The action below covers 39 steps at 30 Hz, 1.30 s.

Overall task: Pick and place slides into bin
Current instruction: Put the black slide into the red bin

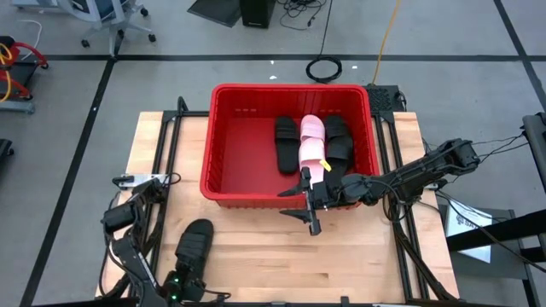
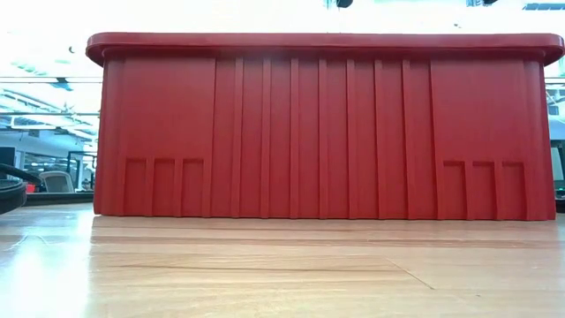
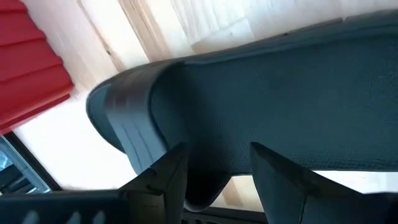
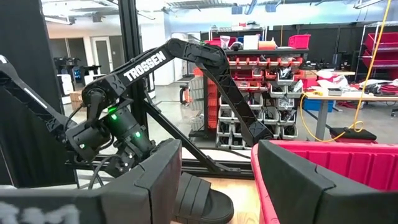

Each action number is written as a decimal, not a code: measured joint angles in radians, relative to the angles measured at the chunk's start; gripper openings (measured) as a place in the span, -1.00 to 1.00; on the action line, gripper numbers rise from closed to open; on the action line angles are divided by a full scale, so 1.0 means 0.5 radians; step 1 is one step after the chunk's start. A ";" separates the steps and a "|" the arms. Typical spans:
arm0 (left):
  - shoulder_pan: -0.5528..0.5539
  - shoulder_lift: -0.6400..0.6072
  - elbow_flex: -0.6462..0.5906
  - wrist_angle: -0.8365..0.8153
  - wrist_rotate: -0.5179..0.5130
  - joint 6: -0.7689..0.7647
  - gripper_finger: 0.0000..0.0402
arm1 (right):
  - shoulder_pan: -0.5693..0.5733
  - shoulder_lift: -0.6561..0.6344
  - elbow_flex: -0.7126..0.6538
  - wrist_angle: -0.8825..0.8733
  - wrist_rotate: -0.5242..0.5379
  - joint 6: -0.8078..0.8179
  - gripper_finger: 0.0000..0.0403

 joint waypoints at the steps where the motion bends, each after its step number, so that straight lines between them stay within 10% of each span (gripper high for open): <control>1: 0.000 -0.016 0.000 0.002 -0.013 -0.007 -0.16 | 0.000 0.000 0.000 -0.003 0.000 0.000 0.00; 11: 0.000 -0.097 -0.025 0.003 -0.255 -0.003 -0.16 | -0.002 0.000 0.000 -0.090 0.145 0.014 0.00; 39: 0.039 -0.097 -0.711 -0.006 -0.125 -0.223 -0.29 | 0.005 0.000 0.000 -0.085 0.141 0.017 0.00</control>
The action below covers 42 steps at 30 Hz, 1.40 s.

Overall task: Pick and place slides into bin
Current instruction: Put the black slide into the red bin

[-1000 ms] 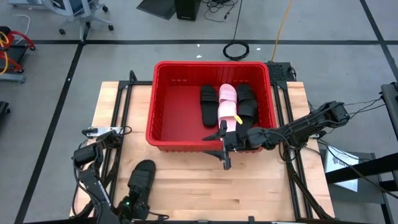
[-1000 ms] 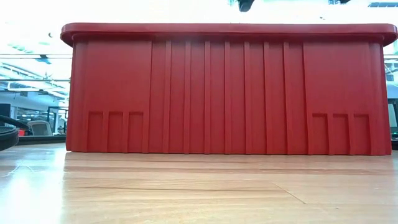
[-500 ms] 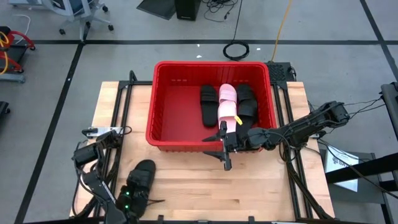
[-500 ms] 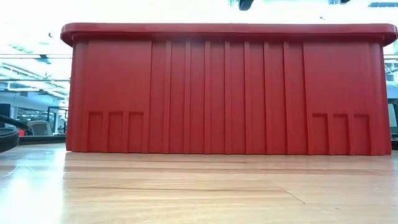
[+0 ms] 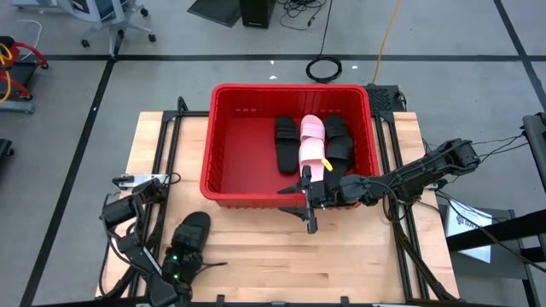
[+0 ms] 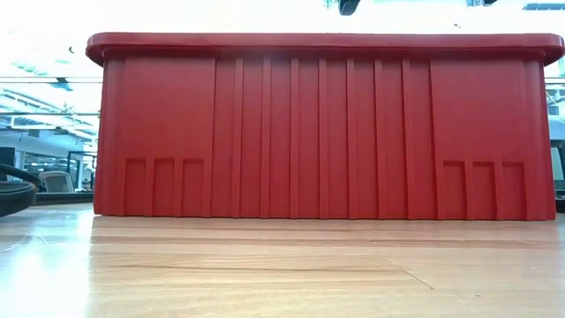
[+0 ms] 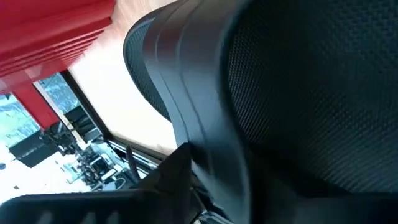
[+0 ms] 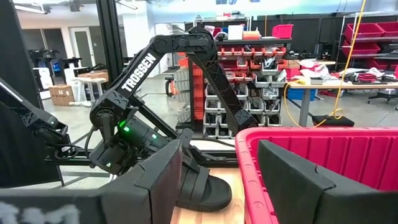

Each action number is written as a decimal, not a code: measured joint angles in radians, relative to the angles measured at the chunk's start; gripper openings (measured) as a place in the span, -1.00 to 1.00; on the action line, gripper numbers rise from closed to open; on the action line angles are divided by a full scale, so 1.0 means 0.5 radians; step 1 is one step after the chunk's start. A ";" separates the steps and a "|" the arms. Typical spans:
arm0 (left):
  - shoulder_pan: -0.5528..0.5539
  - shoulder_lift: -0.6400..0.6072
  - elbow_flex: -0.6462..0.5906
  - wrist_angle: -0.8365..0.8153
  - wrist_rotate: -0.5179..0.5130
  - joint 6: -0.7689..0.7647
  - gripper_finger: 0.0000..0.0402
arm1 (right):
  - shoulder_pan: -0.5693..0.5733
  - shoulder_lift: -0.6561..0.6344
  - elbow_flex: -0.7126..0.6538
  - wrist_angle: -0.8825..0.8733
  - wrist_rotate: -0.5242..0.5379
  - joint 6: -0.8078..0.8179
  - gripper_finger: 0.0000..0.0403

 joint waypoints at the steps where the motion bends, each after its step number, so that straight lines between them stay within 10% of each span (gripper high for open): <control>1: 0.006 0.000 0.007 -0.004 -0.006 0.024 -0.35 | 0.000 0.000 0.000 -0.001 0.000 0.007 0.00; 8: 0.055 0.000 0.065 -0.001 -0.032 0.143 -0.95 | 0.000 0.000 0.000 -0.001 0.000 0.012 0.00; 25: 0.168 -0.033 0.481 0.023 -0.138 0.434 -0.98 | 0.027 0.000 0.000 0.031 -0.006 -0.009 0.00; 42: 0.167 -0.668 0.941 0.002 -0.694 0.569 -0.99 | 0.246 -0.002 0.001 0.419 -0.475 -0.353 0.00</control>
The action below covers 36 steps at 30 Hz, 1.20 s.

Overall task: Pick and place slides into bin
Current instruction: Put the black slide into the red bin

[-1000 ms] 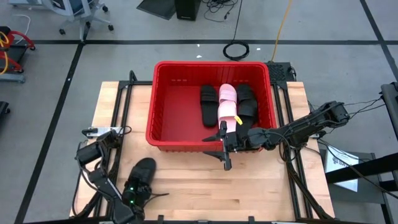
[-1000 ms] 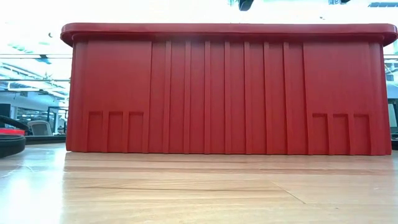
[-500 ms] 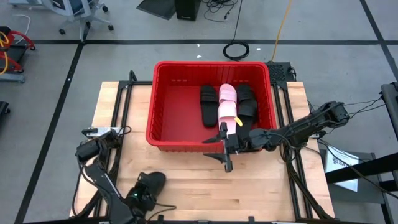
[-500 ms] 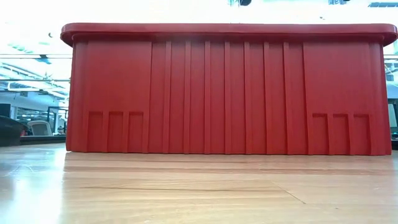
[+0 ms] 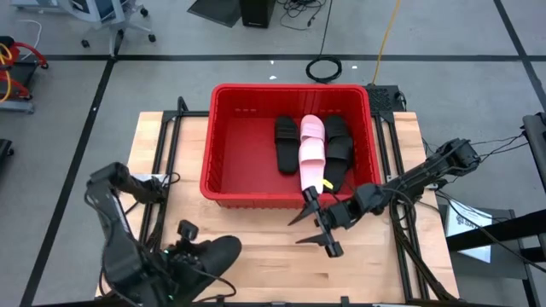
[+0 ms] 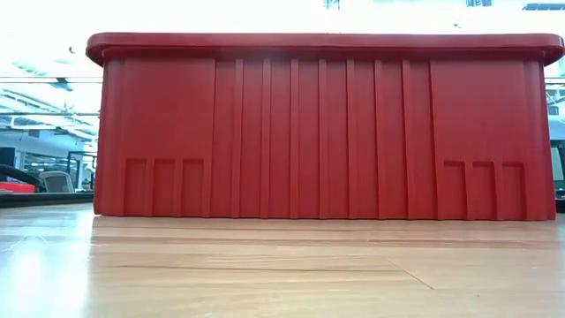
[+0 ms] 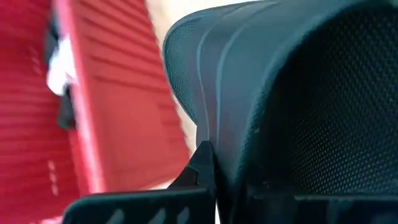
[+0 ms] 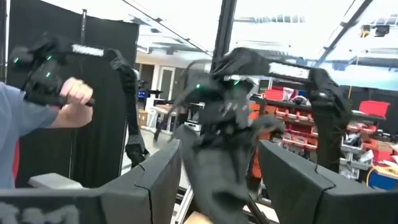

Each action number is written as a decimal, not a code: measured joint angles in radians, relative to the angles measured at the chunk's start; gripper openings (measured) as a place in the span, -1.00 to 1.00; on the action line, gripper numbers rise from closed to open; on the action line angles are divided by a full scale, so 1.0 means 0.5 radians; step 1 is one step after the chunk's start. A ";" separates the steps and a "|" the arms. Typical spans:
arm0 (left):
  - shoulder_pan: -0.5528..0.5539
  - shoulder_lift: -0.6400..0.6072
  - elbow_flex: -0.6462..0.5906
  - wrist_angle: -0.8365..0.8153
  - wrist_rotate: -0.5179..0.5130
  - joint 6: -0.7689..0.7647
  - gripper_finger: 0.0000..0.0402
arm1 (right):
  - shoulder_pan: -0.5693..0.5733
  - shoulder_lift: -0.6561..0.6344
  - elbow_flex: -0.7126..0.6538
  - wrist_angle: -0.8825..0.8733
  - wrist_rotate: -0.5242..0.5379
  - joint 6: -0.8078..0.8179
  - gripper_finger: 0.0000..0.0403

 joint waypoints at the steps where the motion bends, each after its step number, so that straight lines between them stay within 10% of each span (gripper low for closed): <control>1: -0.001 -0.036 0.025 0.002 -0.049 0.029 -0.98 | 0.006 0.000 0.000 0.000 0.002 -0.005 0.00; 18: 0.554 -0.192 0.277 0.006 -0.575 1.184 -0.96 | -0.097 -0.042 0.000 -0.034 0.266 0.659 0.00; 36: 1.028 -0.193 0.275 0.279 -0.642 1.815 -0.95 | -0.402 -0.379 0.463 -1.417 0.365 0.978 0.00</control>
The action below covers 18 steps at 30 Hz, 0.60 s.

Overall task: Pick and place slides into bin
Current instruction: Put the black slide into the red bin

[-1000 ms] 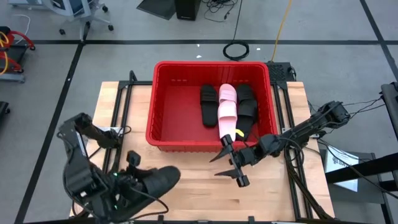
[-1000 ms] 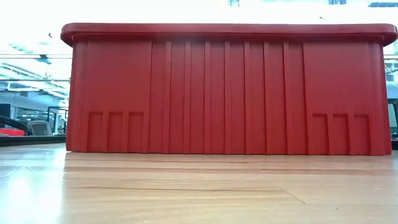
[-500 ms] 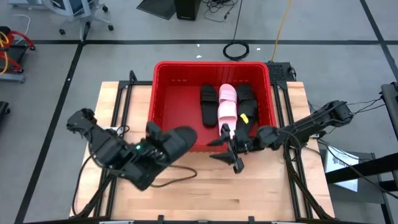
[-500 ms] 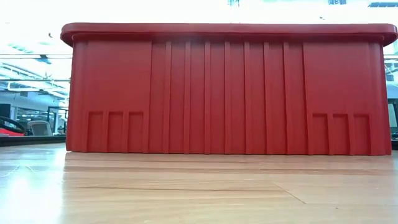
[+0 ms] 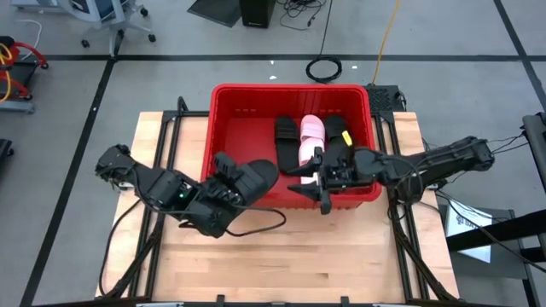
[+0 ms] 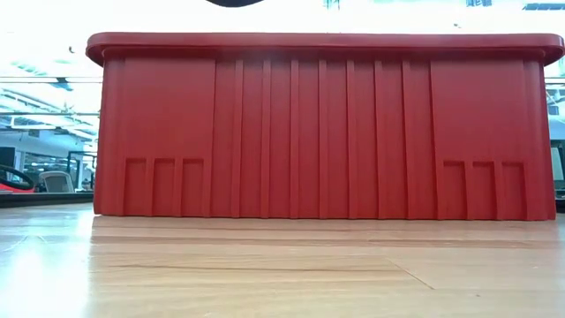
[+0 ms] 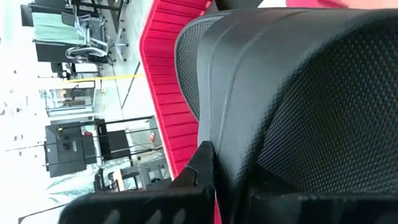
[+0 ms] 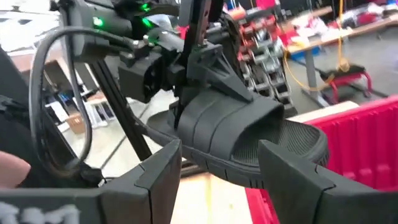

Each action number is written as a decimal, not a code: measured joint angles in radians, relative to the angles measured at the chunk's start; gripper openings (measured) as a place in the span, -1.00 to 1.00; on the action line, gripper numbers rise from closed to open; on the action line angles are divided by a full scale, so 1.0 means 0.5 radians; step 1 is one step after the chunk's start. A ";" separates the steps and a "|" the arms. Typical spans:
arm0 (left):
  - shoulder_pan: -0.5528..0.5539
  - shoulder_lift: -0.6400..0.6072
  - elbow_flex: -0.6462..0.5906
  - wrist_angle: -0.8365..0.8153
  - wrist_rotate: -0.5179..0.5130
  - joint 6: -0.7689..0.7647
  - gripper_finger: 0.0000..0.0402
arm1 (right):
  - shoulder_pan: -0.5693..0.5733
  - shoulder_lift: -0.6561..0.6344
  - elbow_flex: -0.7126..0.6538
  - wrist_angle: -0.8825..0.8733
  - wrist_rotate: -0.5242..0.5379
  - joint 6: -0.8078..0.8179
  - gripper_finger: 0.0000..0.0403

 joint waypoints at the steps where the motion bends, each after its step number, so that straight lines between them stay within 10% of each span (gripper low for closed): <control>1: 0.004 0.000 0.000 0.001 0.000 0.021 -0.95 | -0.012 0.010 0.054 -0.083 -0.003 0.023 0.00; 18: 0.018 0.002 -0.001 0.352 -0.001 0.401 -0.95 | -0.233 0.146 0.301 -0.441 -0.461 0.291 0.00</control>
